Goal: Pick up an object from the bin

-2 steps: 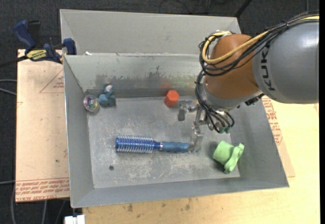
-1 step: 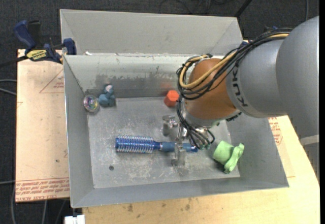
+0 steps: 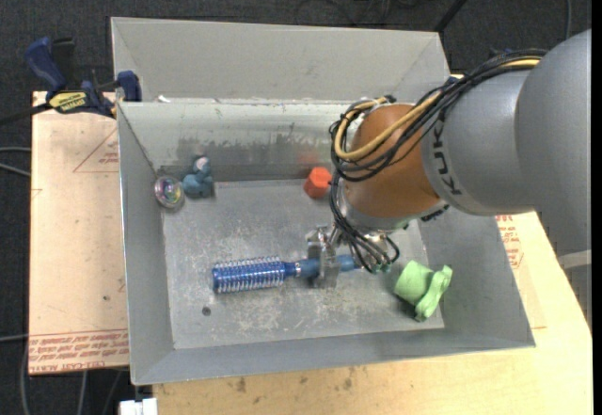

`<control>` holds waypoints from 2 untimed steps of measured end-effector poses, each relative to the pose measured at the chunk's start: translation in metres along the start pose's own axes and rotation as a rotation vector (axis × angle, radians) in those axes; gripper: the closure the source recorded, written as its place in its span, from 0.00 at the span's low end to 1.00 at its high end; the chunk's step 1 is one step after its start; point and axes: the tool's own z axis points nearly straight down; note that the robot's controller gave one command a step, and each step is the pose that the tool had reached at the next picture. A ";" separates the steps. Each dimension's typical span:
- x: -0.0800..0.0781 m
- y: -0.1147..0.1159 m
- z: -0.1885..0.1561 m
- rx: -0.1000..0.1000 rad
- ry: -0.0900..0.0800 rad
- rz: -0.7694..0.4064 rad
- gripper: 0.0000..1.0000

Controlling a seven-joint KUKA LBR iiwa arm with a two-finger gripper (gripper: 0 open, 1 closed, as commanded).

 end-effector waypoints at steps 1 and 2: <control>-0.044 -0.042 -0.233 0.003 -0.012 -0.029 1.00; -0.050 -0.001 -0.195 0.000 0.001 -0.205 1.00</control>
Offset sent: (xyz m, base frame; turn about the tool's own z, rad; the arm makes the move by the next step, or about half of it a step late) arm 0.0449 -0.0375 0.2276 -0.0315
